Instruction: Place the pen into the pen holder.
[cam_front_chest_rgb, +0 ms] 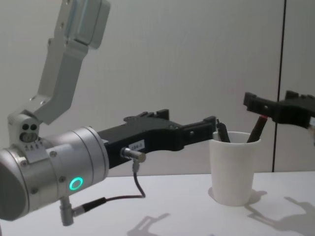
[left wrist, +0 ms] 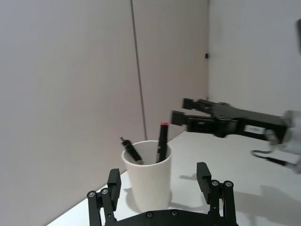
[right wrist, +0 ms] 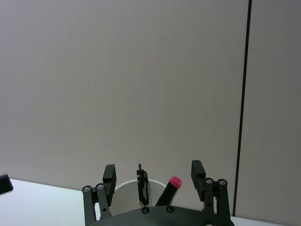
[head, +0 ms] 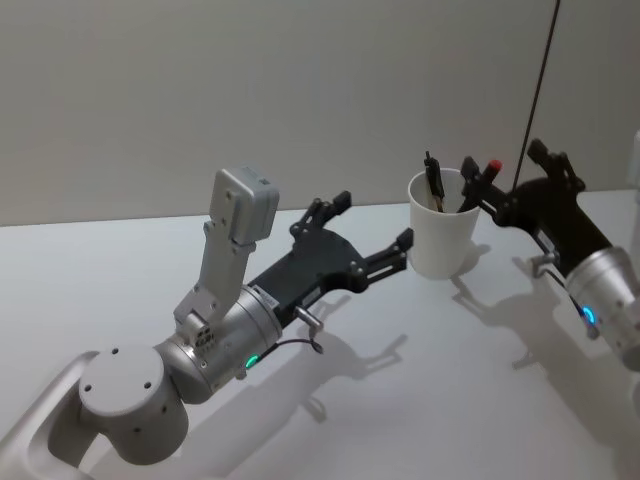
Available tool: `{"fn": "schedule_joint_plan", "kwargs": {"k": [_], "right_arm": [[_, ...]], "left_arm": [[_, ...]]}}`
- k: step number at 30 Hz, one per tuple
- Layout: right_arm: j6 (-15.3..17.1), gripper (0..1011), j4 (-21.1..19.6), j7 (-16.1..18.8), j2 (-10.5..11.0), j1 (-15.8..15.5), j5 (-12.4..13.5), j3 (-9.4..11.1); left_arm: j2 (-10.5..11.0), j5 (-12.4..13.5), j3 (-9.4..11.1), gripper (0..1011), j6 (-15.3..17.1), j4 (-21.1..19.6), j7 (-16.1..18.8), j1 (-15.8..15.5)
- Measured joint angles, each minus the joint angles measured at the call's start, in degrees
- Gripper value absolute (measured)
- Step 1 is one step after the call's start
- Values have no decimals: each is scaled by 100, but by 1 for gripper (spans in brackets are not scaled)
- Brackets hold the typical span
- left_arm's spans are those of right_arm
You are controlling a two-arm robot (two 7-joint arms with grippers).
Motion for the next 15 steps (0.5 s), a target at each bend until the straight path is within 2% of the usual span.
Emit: {"fn": "schedule_joint_plan", "kwargs": {"k": [13, 15], "right_arm": [[372, 1001, -715, -213, 225, -708, -204, 159], [436, 1001, -840, -253, 263, -831, -239, 184]], "left_arm": [[161, 488, 72, 1001, 50, -70, 925, -44], [202, 610, 89, 1001, 64, -87, 1151, -53]]}}
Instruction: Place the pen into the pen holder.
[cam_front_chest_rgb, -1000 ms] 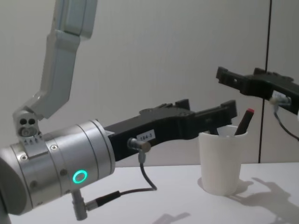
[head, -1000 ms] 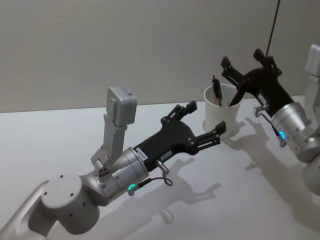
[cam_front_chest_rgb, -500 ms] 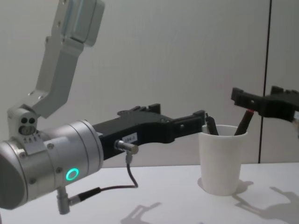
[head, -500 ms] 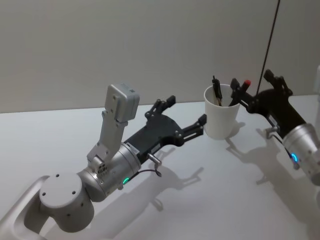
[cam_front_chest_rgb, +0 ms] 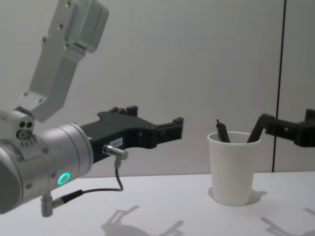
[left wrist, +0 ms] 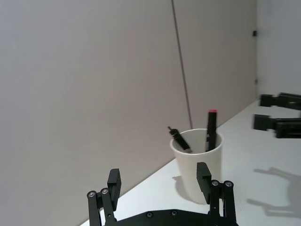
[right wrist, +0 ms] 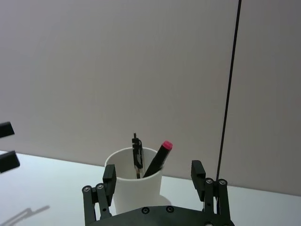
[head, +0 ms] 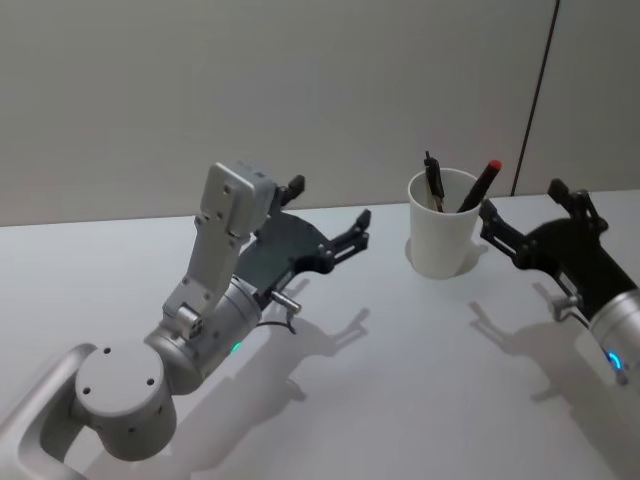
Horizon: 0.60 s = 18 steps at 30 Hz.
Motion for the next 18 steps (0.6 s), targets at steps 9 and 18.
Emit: {"fn": "schedule_joint_plan", "kwargs": {"k": [9, 18], "right_arm": [[162, 1001, -310, -93, 101, -305, -86, 67], [177, 1001, -336, -102, 109, -333, -96, 73]], "left_arm": [[99, 298, 45, 1001, 30, -43, 572, -28], [138, 422, 63, 1001, 43, -60, 796, -40]]}}
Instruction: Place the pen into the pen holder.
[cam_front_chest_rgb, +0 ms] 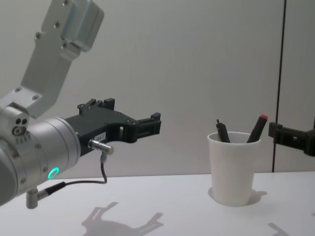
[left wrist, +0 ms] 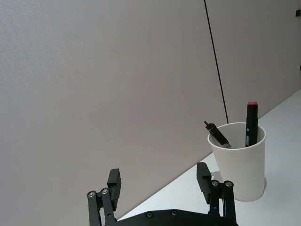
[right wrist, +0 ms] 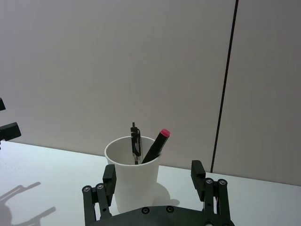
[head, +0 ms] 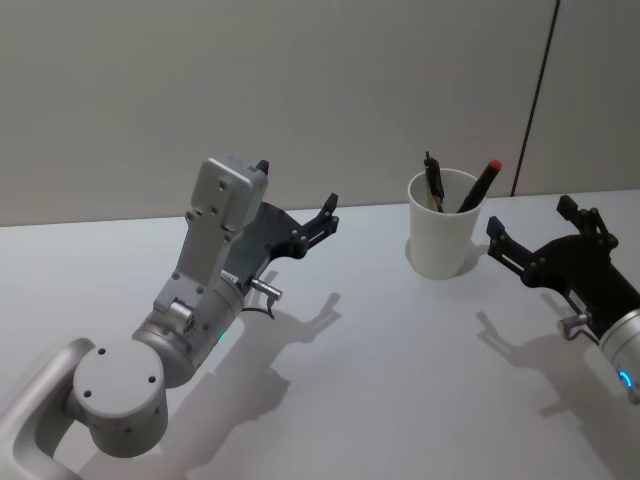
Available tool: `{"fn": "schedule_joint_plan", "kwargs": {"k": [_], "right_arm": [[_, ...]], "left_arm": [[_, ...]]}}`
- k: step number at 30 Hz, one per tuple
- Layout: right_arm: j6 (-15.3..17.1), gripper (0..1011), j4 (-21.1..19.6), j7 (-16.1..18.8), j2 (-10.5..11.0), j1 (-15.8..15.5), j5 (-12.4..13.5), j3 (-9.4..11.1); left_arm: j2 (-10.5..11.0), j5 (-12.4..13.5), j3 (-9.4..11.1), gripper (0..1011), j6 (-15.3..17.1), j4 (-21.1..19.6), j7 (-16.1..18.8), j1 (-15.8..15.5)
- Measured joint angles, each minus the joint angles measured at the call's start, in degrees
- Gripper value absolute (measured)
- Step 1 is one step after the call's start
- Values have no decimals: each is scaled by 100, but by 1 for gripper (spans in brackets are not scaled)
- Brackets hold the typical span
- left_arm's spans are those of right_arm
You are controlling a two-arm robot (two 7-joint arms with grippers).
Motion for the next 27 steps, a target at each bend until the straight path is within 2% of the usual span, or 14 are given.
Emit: {"fn": "schedule_joint_plan", "kwargs": {"k": [27], "right_arm": [[-4, 1001, -2, 3, -3, 0, 1, -5]], "left_arm": [[-3, 0, -4, 1001, -5, 3, 7, -1]]}}
